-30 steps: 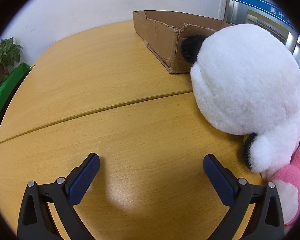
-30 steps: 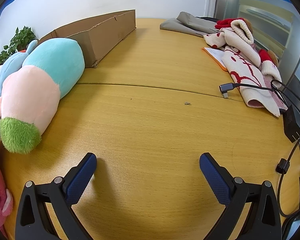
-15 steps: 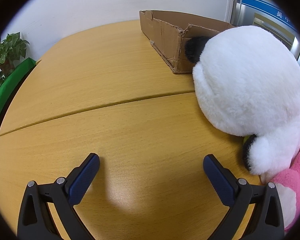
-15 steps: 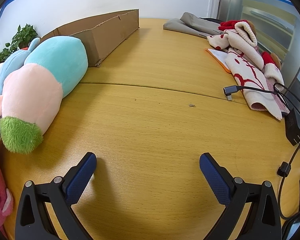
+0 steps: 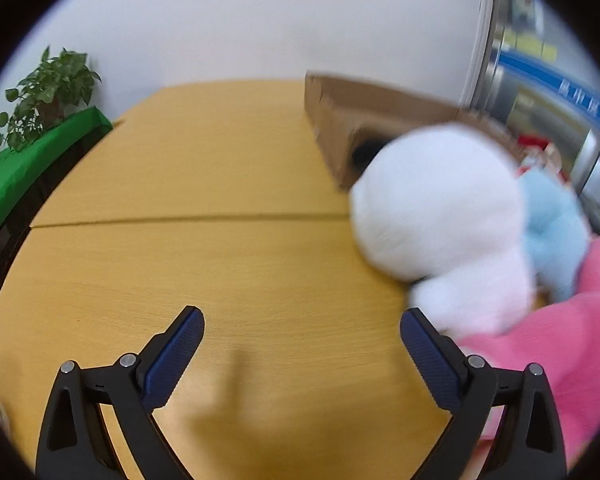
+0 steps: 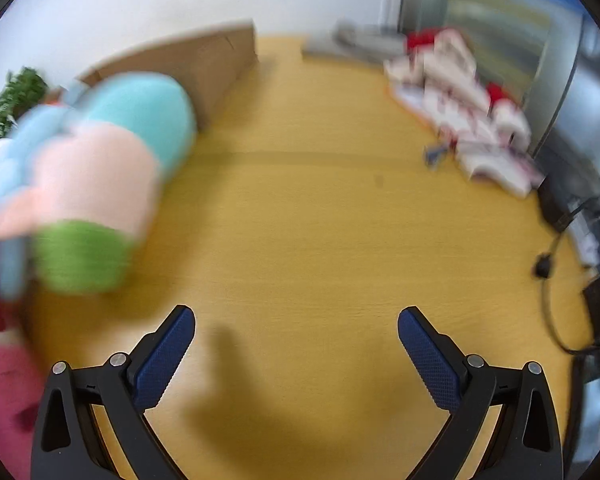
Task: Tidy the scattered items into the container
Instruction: 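Move both grippers onto the large pink bear and close on it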
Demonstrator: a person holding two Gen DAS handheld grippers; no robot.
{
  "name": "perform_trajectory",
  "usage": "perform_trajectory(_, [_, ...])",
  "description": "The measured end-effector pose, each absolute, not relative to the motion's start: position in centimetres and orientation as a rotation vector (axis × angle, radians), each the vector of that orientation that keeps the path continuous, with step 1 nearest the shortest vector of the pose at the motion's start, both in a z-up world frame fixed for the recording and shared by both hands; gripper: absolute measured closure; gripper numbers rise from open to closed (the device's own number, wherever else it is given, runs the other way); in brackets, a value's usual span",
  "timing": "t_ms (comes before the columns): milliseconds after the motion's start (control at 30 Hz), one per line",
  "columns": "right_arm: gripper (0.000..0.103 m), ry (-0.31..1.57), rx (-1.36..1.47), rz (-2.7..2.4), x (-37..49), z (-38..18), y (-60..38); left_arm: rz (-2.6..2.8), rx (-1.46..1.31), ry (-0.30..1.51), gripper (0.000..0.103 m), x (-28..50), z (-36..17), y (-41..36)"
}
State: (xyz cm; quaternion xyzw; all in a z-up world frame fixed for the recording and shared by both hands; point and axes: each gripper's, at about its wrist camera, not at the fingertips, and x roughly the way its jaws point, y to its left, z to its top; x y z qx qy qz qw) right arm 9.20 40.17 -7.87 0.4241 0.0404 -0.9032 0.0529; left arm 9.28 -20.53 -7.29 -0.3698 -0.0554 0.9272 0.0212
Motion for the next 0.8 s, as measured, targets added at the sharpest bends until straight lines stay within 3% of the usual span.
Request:
perform_trajectory(167, [0.000, -0.006, 0.847, -2.744, 16.1, 2.2, 37.5, 2.723, -0.961, -0.129, 0.003, 14.1, -1.4, -12.4])
perform_trajectory(267, [0.000, -0.187, 0.670, -2.632, 19.1, 4.8, 35.7, 2.585, -0.864, -0.149, 0.001, 15.9, -0.5, -7.2])
perform_trajectory(367, [0.000, -0.260, 0.756, -2.502, 19.8, 1.8, 32.5, 2.445, -0.939, -0.203, 0.001, 15.0, -2.6, -3.9])
perform_trajectory(533, [0.000, -0.254, 1.100, -2.438, 18.7, -8.8, 27.2, 2.362, -1.189, -0.344, 0.000, 12.2, -9.3, -1.8])
perform_trajectory(600, [0.000, -0.381, 1.048, -2.452, 18.7, -9.3, 28.0, 2.347, -1.171, -0.381, 0.000, 11.8, -9.5, -2.2])
perform_trajectory(800, [0.000, -0.349, 1.074, -2.374, 18.0, -9.3, 27.8, 2.341, -1.215, -0.372, 0.000, 11.4, -9.4, -1.7])
